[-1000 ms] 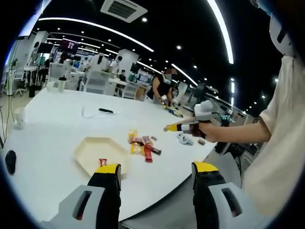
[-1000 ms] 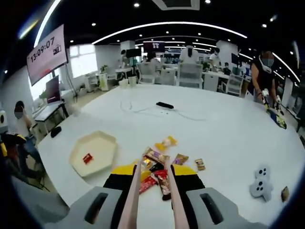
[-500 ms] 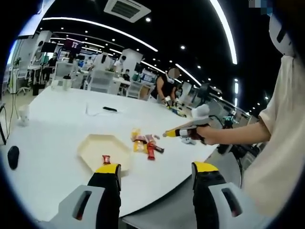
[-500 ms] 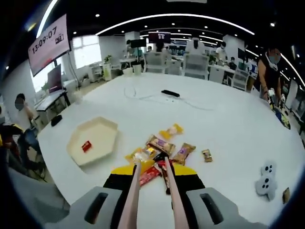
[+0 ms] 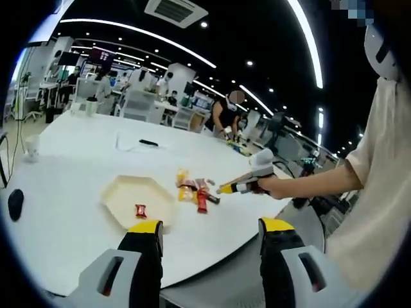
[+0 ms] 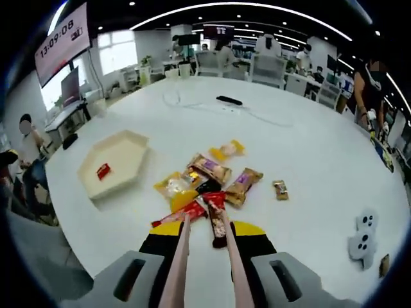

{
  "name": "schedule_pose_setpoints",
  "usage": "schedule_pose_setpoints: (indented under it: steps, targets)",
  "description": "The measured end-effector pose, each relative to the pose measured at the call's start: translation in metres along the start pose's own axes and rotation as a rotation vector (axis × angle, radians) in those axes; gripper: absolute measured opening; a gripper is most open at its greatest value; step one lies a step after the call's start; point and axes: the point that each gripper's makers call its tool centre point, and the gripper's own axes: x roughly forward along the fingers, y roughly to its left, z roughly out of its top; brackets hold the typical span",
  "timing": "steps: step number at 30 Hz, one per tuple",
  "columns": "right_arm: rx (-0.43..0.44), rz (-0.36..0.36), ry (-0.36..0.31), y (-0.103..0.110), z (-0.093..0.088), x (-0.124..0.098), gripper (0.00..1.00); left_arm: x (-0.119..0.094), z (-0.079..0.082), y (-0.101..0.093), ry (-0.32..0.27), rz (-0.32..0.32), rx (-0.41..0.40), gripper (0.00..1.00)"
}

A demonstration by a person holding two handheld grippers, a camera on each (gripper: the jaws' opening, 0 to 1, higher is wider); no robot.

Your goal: Place the target food into the container with the food tongs after gripping and lifting it, then release it inside without dropping or visibly crushing the food.

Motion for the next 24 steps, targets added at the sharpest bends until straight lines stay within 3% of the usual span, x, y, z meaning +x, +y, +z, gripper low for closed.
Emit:
schedule_pose_setpoints:
  steps: [6, 24]
  targets:
    - [0.001, 0.028, 0.022, 0.002, -0.007, 0.010, 0.27, 0.002, -0.013, 0.002, 0.026, 0.000, -0.017, 0.60]
    - [-0.010, 0.004, 0.071, -0.012, -0.017, 0.030, 0.27, 0.003, -0.016, 0.009, 0.045, 0.015, -0.026, 0.61]
